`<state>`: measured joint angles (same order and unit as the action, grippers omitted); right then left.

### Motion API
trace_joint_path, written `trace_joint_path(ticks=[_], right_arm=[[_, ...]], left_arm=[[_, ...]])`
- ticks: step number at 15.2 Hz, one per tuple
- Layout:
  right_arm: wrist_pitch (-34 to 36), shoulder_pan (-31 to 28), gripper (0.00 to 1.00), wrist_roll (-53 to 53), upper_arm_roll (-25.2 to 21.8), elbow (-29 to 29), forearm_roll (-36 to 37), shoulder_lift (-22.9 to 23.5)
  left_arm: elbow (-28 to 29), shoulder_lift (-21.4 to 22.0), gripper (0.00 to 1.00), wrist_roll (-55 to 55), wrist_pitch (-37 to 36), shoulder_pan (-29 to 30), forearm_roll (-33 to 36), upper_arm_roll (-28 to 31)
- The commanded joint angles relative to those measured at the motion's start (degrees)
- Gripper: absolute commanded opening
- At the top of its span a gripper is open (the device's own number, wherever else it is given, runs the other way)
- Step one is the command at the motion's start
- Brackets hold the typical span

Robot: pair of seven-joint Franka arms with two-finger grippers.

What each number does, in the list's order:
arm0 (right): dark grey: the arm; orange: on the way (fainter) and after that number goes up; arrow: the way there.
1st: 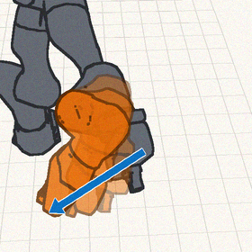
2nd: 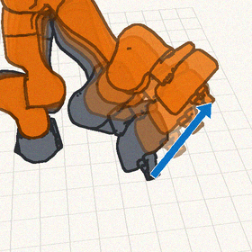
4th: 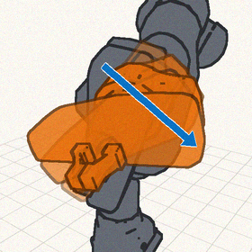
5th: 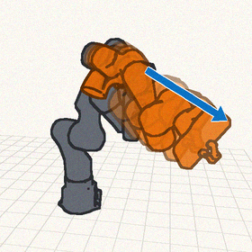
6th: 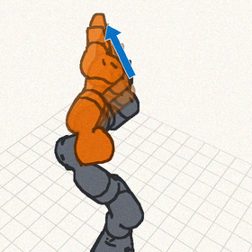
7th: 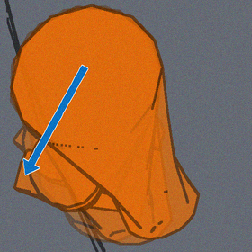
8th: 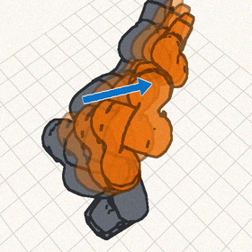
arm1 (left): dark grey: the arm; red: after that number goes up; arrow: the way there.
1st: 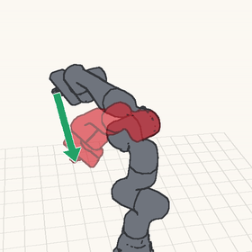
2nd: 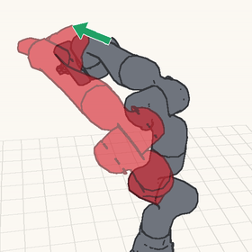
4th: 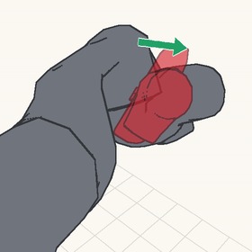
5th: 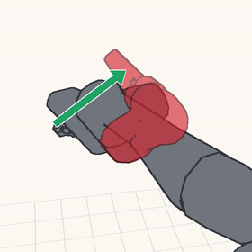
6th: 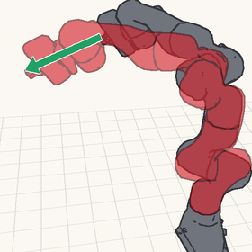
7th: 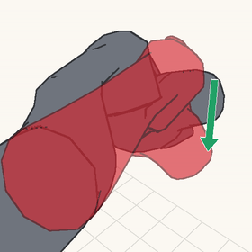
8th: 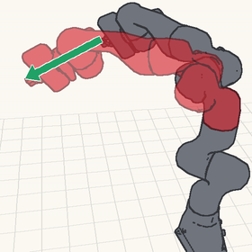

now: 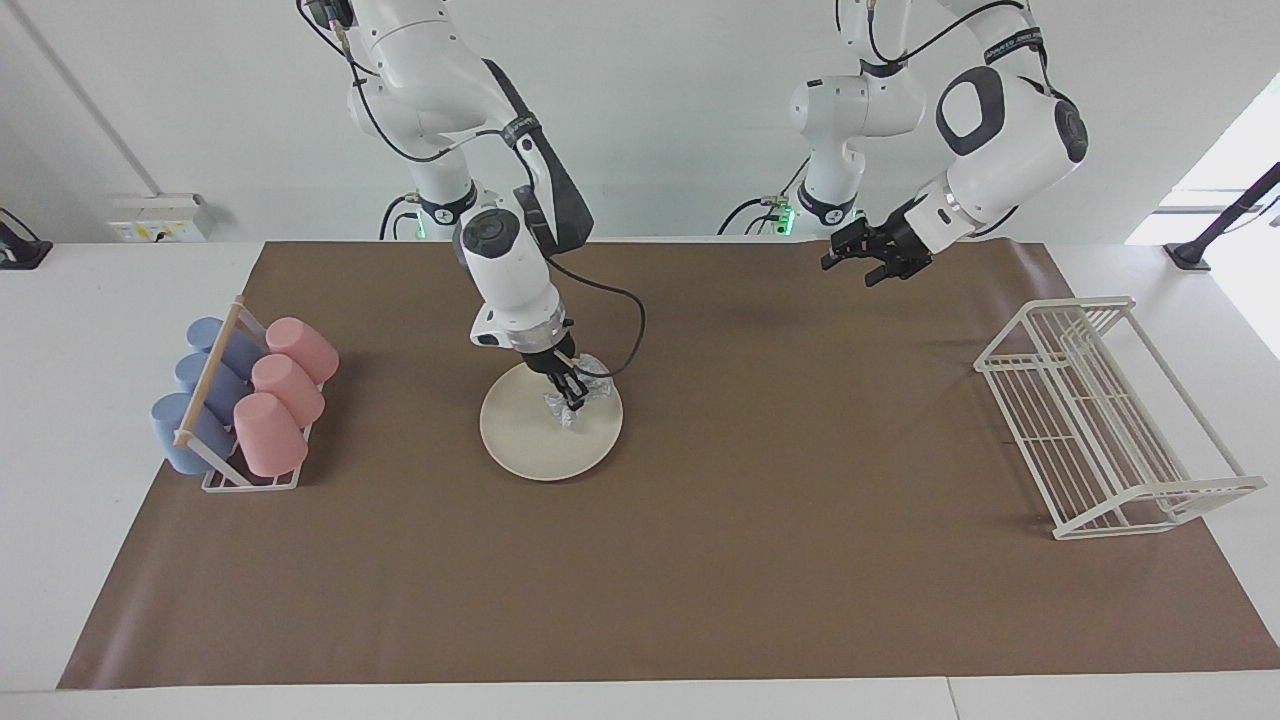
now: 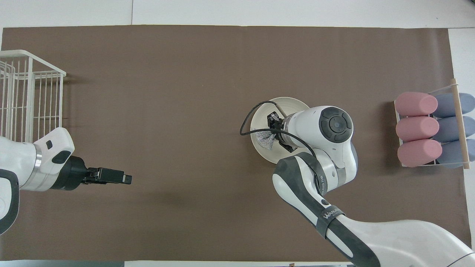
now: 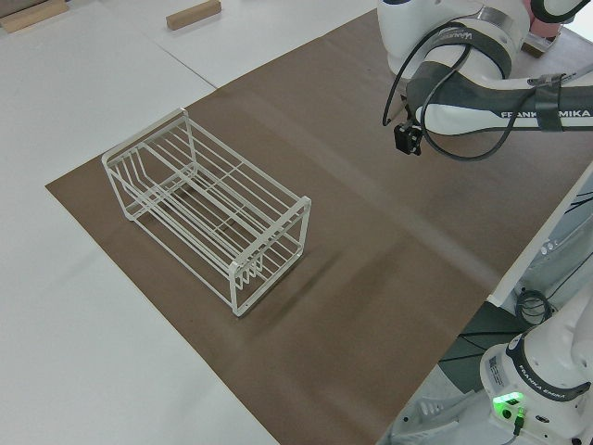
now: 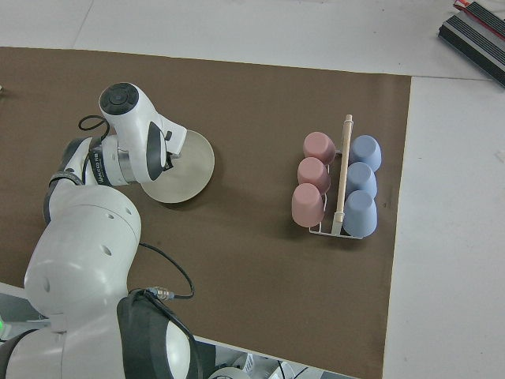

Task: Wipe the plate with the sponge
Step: 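Rub the sponge in circles over the plate with the right gripper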

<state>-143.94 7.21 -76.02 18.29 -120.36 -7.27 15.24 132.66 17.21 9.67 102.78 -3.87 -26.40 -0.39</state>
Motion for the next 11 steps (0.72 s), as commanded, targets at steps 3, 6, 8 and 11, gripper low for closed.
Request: trace_joint_path(ticks=[3, 6, 8, 11], right_arm=[[-5.11, -0.88, 0.0, 0.25, 0.26, -1.37, 0.5, 2.6], [-5.12, -4.03, 0.0, 7.18, 0.17, -2.25, 0.5, 2.95], [-5.12, -6.32, 0.0, 11.22, 0.17, -2.43, 0.5, 2.95], [-5.12, -7.56, 0.0, 12.48, 0.17, -2.51, 0.5, 3.13]], left_arm=[[-1.35, -0.96, 1.0, -2.02, -0.3, 0.27, 2.32, -0.48], [-1.44, -0.96, 1.0, -2.63, -0.3, 0.27, 2.32, -0.48], [-1.44, -0.96, 1.0, -2.64, -0.3, 0.27, 2.32, -0.48], [-1.53, -0.96, 1.0, -2.64, -0.3, 0.27, 2.32, -0.48]])
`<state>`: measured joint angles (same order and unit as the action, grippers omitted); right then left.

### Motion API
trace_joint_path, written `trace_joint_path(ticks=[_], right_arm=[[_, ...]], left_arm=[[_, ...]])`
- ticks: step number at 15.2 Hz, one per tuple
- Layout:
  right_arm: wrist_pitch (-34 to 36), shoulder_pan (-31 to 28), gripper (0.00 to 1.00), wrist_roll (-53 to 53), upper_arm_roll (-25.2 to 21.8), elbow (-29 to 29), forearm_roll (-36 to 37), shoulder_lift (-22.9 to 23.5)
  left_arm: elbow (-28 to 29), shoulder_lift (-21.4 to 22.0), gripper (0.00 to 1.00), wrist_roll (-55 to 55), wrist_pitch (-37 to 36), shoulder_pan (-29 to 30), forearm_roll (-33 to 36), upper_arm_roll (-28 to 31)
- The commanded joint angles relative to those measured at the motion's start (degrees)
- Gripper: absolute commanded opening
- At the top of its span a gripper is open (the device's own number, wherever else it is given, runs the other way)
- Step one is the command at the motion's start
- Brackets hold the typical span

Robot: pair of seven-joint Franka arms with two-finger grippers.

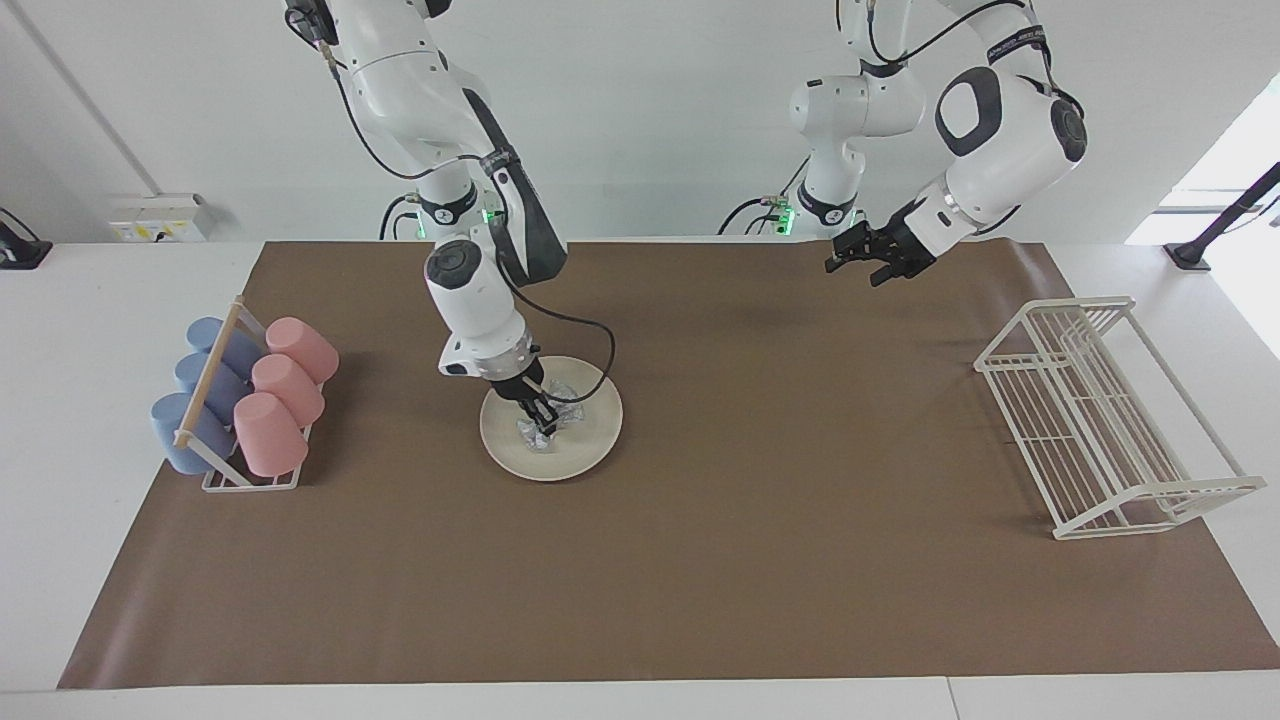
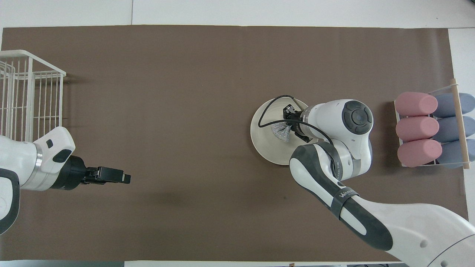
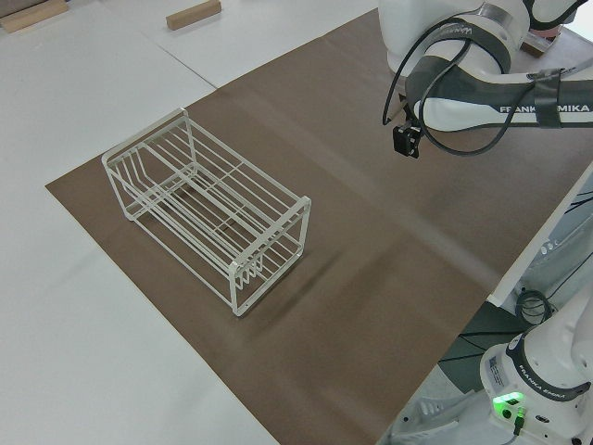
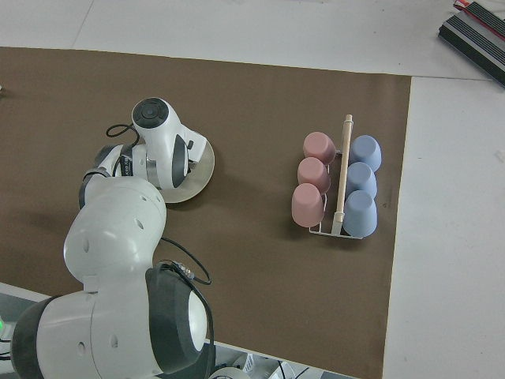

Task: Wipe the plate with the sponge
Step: 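Rub the sponge in circles over the plate with the right gripper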

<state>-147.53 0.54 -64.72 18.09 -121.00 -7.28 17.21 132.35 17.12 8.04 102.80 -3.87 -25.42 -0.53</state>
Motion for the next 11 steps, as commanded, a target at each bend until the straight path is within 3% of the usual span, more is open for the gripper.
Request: trace_joint_path(ticks=[1, 11], right_arm=[[-1.62, -0.46, 0.0, 0.48, 0.46, -2.05, 0.51, 1.16], [-6.02, 7.8, 0.0, -16.84, 0.46, -2.84, 0.51, 1.42]], left_arm=[[-1.21, -0.86, 1.0, -1.01, -0.32, 0.27, 1.34, -0.35], [-1.48, -0.86, 1.0, -1.09, -0.32, 0.36, 1.34, -0.35]])
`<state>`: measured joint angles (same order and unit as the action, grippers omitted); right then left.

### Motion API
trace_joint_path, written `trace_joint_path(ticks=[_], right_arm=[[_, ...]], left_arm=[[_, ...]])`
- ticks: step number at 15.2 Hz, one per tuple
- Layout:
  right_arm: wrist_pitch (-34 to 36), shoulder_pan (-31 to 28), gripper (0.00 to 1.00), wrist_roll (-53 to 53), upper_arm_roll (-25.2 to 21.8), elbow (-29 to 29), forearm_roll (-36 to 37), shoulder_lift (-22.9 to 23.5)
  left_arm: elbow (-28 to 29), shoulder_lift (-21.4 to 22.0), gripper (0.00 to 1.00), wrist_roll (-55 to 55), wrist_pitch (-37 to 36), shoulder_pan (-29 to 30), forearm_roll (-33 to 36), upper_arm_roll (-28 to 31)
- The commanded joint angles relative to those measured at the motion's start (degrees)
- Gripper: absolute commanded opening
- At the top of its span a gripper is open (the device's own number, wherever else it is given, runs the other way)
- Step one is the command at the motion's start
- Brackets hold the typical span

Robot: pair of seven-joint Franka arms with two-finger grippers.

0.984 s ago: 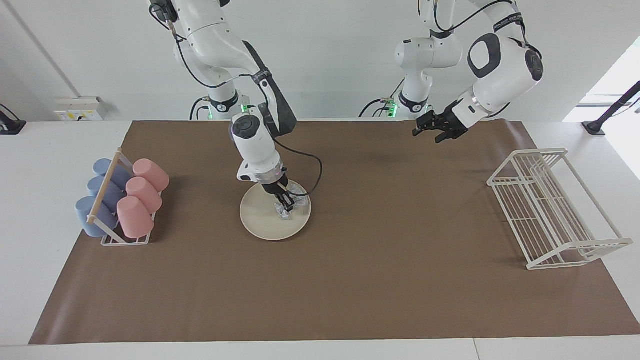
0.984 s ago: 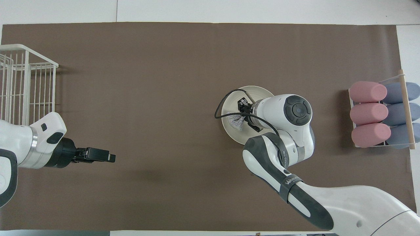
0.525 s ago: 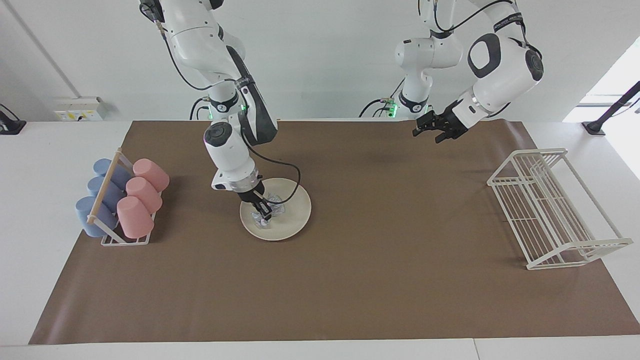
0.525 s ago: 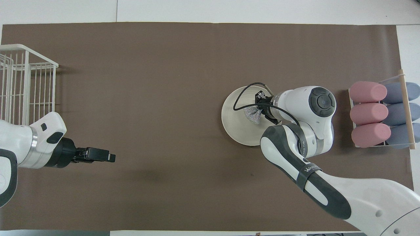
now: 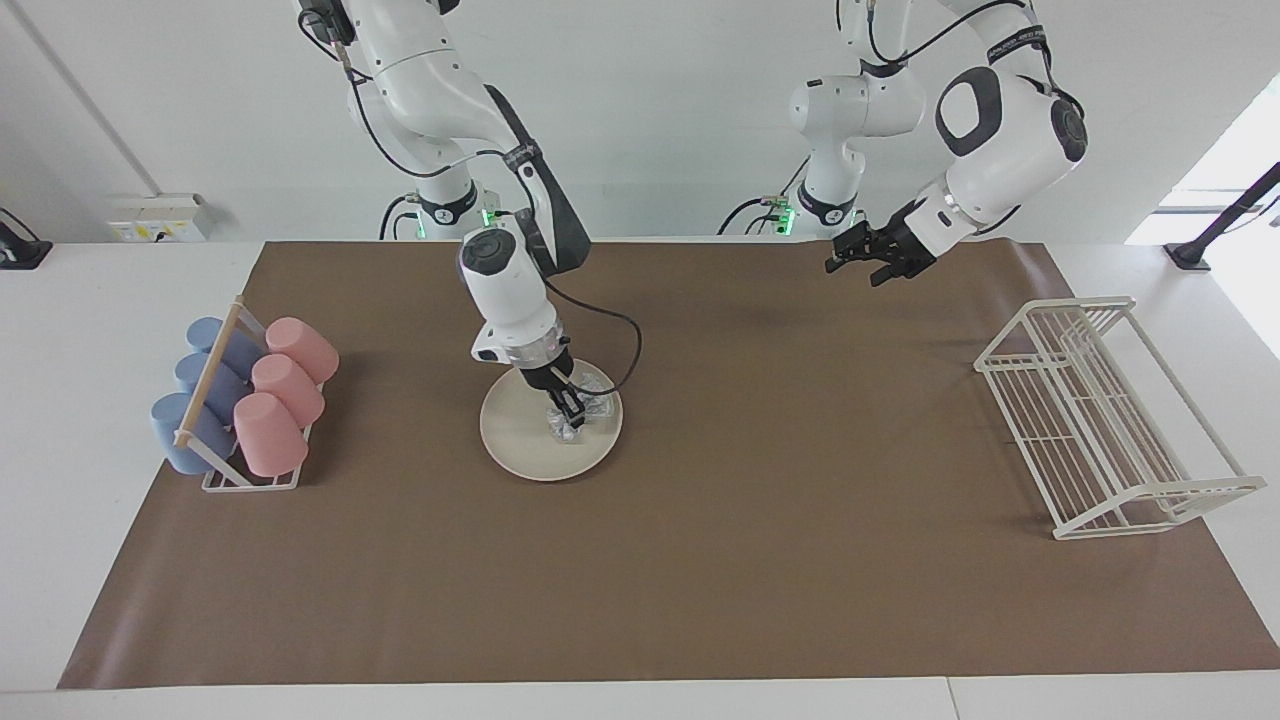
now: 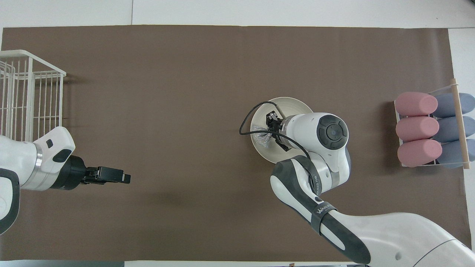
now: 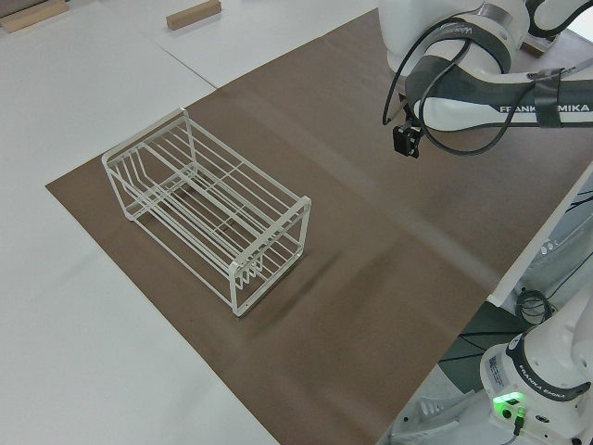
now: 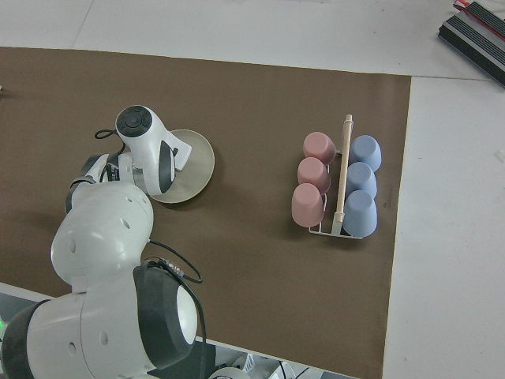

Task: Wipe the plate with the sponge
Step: 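Rub the sponge in circles over the plate with the right gripper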

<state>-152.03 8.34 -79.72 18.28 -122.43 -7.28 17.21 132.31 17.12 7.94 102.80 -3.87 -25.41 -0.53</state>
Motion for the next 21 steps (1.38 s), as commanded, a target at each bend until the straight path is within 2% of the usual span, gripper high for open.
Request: trace_joint_path(ticks=[1, 3, 8, 10, 14, 21], right_arm=[[-1.43, -0.43, 0.0, -1.06, 0.26, -1.4, 0.51, 1.42], [-1.34, -1.39, 0.0, 2.18, 0.17, -1.49, 0.51, 1.42], [-0.9, -9.3, 0.0, 17.82, 0.17, -1.49, 0.51, 1.77], [-0.9, -10.27, 0.0, 19.25, 0.17, -1.49, 0.51, 1.86], [-1.08, -9.31, 0.0, 15.84, 0.35, -2.19, 0.51, 1.68], [-1.61, -0.17, 0.0, -1.04, 0.26, -2.19, 0.51, 1.42]], left_arm=[[-1.52, -0.95, 1.0, -0.99, -0.32, 0.35, 1.33, -0.35], [-1.7, -0.95, 1.0, -1.17, -0.32, 0.35, 1.33, -0.35], [-1.97, -1.13, 1.0, -1.61, -0.24, 0.18, 1.33, -0.44], [-1.96, -1.13, 1.0, -2.4, -0.15, 0.18, 1.33, -0.44], [-1.7, -1.13, 1.0, -2.58, 0.64, 0.27, 1.33, -0.35], [-1.35, -1.04, 1.0, -3.1, 1.7, -0.17, 1.42, -0.44]])
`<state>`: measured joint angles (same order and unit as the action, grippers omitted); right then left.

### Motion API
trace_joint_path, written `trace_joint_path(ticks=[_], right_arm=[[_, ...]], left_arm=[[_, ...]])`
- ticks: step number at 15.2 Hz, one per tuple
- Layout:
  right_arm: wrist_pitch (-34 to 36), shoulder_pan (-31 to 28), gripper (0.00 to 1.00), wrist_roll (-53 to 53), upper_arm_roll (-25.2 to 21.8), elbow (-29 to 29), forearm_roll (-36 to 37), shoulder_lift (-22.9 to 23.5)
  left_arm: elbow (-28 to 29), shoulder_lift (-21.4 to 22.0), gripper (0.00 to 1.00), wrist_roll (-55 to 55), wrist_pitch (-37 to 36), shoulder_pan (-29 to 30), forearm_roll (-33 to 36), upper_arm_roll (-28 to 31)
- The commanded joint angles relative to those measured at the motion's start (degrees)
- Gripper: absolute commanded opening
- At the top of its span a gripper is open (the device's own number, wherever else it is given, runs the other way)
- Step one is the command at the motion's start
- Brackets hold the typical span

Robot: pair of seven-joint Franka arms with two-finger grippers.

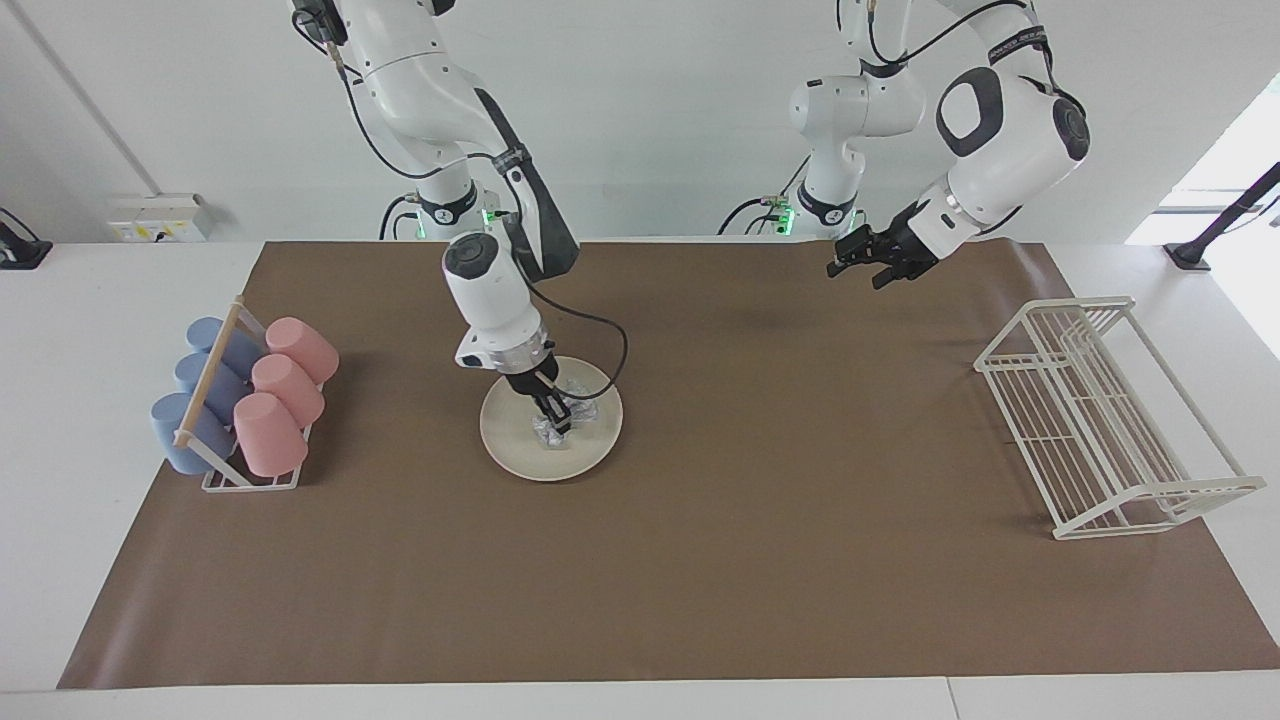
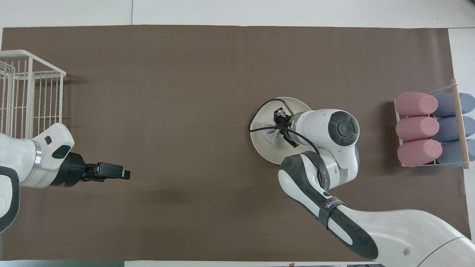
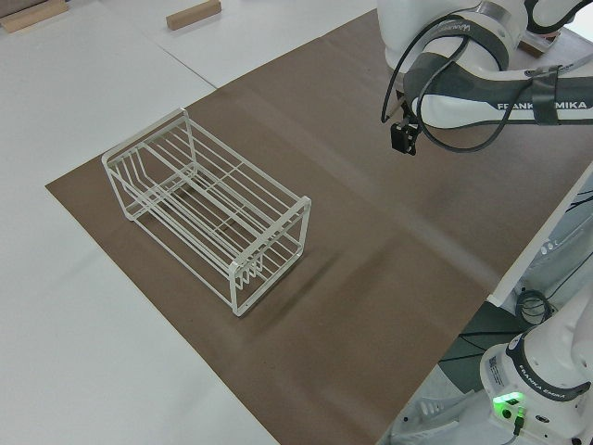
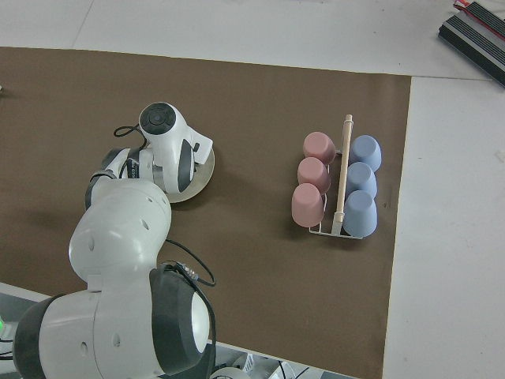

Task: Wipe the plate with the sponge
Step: 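Rub the sponge in circles over the plate with the right gripper, then lift the sponge toward the left gripper while the left gripper reaches it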

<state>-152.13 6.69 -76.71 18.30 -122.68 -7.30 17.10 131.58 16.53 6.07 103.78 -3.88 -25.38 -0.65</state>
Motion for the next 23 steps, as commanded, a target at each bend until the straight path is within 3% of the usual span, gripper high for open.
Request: trace_joint_path(ticks=[1, 5, 11, 13, 16, 20, 23], right_arm=[[-1.41, 1.83, 0.0, -4.67, 0.25, -1.95, 0.53, 1.53], [2.08, 1.48, 0.0, -4.67, 0.25, -0.81, 0.53, -0.82], [32.82, 1.04, 0.0, -9.76, 0.16, 12.18, 0.44, -12.78], [38.38, 1.56, 0.0, -12.83, 0.25, 14.92, 0.53, -15.85], [45.84, 1.92, 0.0, -16.1, 0.86, 18.25, 0.53, -20.6], [57.11, 2.09, 0.0, -20.56, 1.13, 26.25, 0.7, -21.41], [60.27, 4.47, 0.0, -23.13, 1.04, 25.74, 0.79, -22.19]], left_arm=[[-0.63, -0.45, 1.0, -1.23, 0.72, -0.08, 1.38, -0.31], [-0.63, -0.45, 1.0, -1.23, 0.81, -0.08, 1.38, -0.31], [-0.63, -0.45, 1.0, -1.23, 0.72, 0.63, -0.62, -0.05], [-0.63, -0.45, 1.0, -1.5, -0.07, 3.08, -13.14, 0.04], [-0.63, -0.36, 1.0, -1.5, -1.12, 3.44, -26.43, 0.04], [-0.54, -0.1, 1.0, -3.08, -1.21, 2.39, -40.77, -0.57], [0.6, 0.69, 1.0, -3.08, -0.95, -0.51, -49.47, -0.58]])
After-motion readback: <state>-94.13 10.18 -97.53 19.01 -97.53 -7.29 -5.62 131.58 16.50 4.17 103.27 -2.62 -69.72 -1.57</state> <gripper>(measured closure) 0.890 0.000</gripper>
